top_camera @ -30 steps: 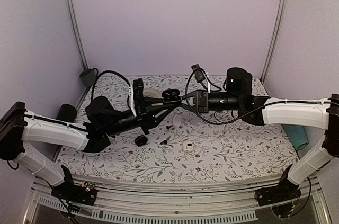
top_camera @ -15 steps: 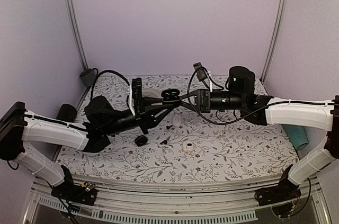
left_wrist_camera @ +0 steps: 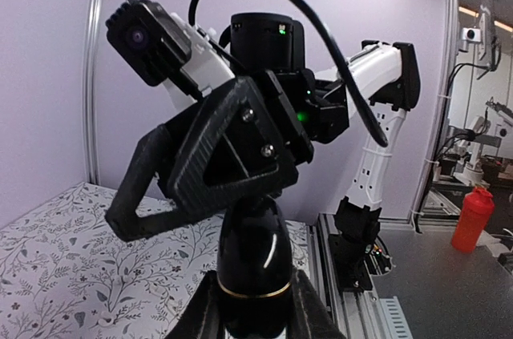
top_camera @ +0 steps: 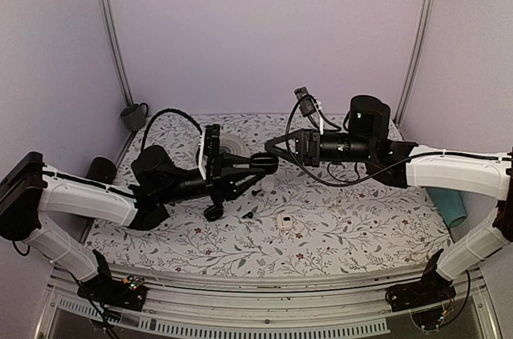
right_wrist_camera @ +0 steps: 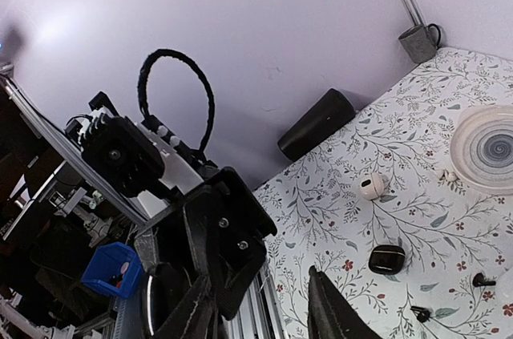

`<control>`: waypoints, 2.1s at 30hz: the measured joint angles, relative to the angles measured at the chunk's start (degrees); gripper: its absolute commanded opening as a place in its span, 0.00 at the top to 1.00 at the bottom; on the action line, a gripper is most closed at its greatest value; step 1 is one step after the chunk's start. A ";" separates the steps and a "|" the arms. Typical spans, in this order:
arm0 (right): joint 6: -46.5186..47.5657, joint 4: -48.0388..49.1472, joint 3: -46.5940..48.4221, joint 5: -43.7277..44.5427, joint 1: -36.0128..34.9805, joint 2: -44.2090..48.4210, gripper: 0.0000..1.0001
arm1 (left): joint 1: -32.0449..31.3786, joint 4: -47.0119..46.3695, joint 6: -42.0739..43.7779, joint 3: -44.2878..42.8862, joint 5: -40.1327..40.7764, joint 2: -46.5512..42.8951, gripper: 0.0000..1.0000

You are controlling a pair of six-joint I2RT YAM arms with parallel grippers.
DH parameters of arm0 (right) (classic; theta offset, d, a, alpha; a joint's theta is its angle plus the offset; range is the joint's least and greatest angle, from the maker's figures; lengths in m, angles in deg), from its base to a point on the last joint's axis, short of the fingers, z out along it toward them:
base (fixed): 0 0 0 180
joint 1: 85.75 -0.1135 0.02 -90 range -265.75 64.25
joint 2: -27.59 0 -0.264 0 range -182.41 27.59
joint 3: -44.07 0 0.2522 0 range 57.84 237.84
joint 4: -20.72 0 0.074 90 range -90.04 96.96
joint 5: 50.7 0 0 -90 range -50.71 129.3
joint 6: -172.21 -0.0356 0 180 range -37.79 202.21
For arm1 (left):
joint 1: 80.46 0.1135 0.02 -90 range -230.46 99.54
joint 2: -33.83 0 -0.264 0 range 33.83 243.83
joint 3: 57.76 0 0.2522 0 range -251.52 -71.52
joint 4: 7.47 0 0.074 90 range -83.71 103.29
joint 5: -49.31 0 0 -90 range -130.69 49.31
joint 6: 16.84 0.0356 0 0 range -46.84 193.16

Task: Insert the wireless bluetooth earbuds into the charging case
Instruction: Close the charging case with the earbuds, then pass from the left arm to the right

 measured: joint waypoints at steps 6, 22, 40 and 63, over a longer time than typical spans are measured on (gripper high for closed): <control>0.59 0.61 1.49 -2.40 -0.24 0.02 0.60 | 0.20 0.09 -1.55 -0.02 -2.25 1.84 1.00; 4.48 -2.01 -0.07 -2.95 1.33 5.44 0.41 | 3.28 0.17 -7.91 -1.16 -5.53 2.12 1.00; 4.61 -0.98 -0.90 -9.07 1.29 0.39 0.60 | 5.57 -4.31 -21.09 -4.76 -11.32 5.46 1.00; -0.09 6.23 -1.25 -9.07 1.27 -0.07 0.95 | 5.77 -4.68 -23.28 -5.35 -11.41 6.21 0.68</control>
